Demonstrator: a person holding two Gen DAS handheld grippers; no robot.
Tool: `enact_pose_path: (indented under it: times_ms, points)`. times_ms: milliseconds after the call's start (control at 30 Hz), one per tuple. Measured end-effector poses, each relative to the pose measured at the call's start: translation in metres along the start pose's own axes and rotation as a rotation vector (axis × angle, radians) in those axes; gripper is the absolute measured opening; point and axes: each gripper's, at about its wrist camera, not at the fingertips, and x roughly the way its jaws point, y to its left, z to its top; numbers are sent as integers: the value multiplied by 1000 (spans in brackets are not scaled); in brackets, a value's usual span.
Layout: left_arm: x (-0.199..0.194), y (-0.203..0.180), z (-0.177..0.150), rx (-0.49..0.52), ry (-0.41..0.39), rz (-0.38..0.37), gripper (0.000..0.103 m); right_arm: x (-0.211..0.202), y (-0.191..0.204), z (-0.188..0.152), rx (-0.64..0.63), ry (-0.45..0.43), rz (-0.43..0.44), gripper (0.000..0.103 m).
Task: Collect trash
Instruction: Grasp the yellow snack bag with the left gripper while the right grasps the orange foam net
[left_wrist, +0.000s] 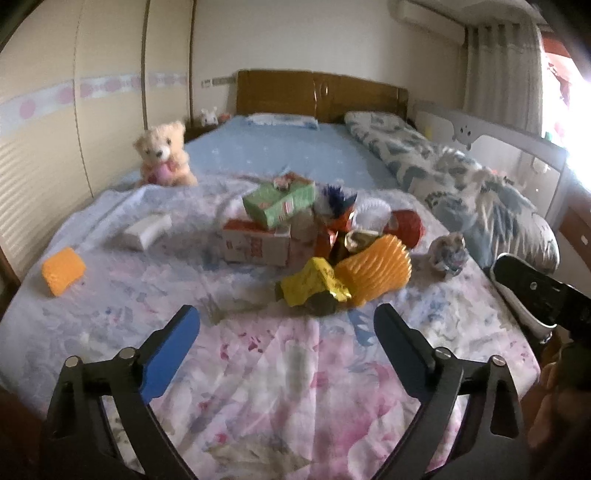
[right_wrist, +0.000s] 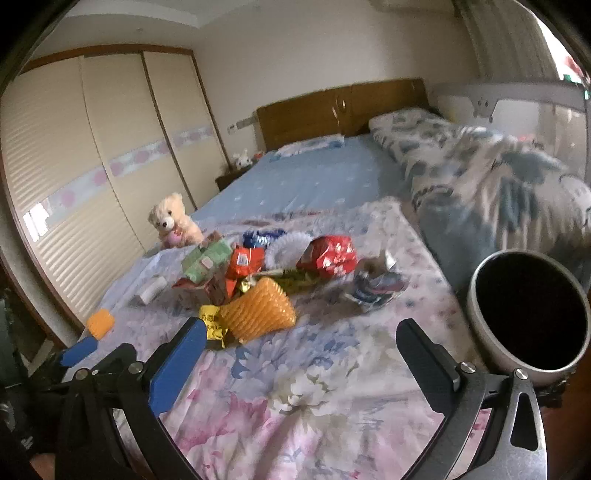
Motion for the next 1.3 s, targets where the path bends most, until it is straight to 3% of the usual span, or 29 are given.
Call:
enact_pose_path:
  times_ms: [133, 400, 667, 767, 833, 867, 900, 1200, 1300]
  points:
    - [20, 3, 2, -6, 44, -15, 87, 27, -2, -2, 5, 63, 31, 96]
    - [63, 4, 2, 10, 138, -57, 72, 74, -6, 3, 26, 161, 115, 71]
    - [95, 3, 5, 9, 198, -88, 54, 107, -3, 6, 11, 222, 171, 70]
    - [103, -1, 7, 20, 206, -101, 40, 118, 2, 6, -7, 237, 184, 68]
    - [109, -4, 7, 36, 217, -108, 19, 127, 4, 4, -12, 258, 195, 59]
    - [112, -5, 7, 44, 224, -107, 17, 132, 4, 4, -9, 268, 198, 50]
    - [114, -6, 6, 46, 227, -111, 16, 136, 4, 2, -5, 281, 203, 43]
    - [101, -6, 5, 60, 192, -116, 10, 126, 0, -6, 7, 282, 195, 23]
    - [92, -6, 4, 58, 180, -116, 10, 117, -5, -6, 20, 270, 192, 22]
